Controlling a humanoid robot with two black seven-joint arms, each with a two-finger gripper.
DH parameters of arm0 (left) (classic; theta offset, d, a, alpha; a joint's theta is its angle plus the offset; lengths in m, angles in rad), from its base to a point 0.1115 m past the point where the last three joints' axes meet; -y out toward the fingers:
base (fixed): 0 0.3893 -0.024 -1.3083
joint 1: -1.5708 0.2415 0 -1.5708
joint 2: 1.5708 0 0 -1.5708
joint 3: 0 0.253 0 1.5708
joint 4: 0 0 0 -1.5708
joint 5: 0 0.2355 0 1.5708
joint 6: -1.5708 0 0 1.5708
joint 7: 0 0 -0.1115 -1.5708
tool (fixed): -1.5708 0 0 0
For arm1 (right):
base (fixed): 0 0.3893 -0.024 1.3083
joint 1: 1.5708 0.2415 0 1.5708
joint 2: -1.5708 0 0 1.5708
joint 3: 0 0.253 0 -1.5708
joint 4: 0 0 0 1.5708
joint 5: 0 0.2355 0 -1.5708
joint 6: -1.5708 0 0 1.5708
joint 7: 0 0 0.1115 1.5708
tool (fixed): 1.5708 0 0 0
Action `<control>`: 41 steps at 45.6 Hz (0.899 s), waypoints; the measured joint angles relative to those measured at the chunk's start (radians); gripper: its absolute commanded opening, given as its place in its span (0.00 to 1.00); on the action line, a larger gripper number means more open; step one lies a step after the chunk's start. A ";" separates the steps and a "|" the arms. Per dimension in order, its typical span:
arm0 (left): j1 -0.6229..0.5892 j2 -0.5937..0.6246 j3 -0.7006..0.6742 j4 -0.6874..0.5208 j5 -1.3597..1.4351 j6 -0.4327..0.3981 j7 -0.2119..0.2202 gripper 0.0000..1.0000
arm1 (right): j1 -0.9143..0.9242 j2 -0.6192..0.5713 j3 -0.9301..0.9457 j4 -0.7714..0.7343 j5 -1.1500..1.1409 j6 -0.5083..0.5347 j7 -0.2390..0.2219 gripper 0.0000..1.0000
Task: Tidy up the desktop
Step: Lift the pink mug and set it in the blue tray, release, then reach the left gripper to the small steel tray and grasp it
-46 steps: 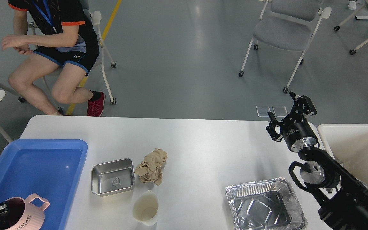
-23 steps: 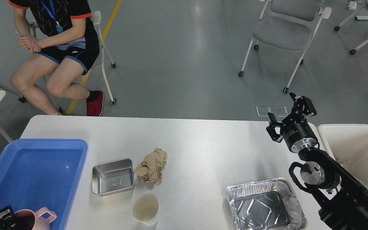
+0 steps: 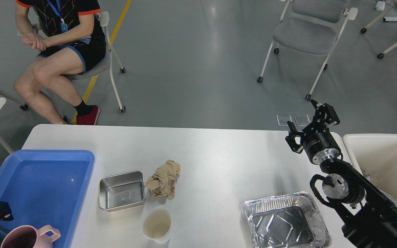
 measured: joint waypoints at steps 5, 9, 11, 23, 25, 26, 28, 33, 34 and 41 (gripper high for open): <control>-0.050 0.075 -0.031 -0.046 0.000 -0.037 -0.006 0.90 | 0.000 0.002 0.000 0.000 0.000 0.000 0.000 1.00; -0.141 0.123 -0.045 -0.056 0.000 -0.098 -0.007 0.90 | 0.000 0.002 0.000 0.000 0.000 0.000 0.000 1.00; -0.203 0.147 -0.048 -0.057 0.000 -0.137 -0.007 0.90 | 0.001 0.002 0.000 0.000 0.000 0.000 0.000 1.00; -0.458 0.204 -0.044 -0.054 0.000 -0.289 -0.007 0.90 | 0.001 0.004 0.000 0.000 0.000 0.000 0.000 1.00; -0.462 0.199 -0.043 -0.053 0.001 -0.288 -0.006 0.90 | 0.001 0.004 0.000 0.000 0.000 0.000 0.000 1.00; -0.462 0.194 -0.041 -0.053 0.001 -0.285 -0.003 0.90 | 0.001 0.004 0.000 0.000 0.000 0.000 0.000 1.00; -0.463 0.183 -0.039 -0.051 0.002 -0.276 0.000 0.90 | 0.001 0.004 0.000 0.000 0.000 0.000 0.000 1.00; -0.454 0.103 -0.030 -0.035 0.011 -0.232 0.007 0.90 | -0.001 0.003 0.000 0.000 0.000 0.000 0.000 1.00; -0.450 0.082 -0.028 -0.030 0.013 -0.222 0.008 0.90 | -0.002 0.003 0.000 0.000 0.000 0.000 0.000 1.00; -0.421 -0.097 0.002 0.021 0.034 -0.135 0.011 0.90 | -0.002 0.004 0.000 0.001 0.000 0.000 0.000 1.00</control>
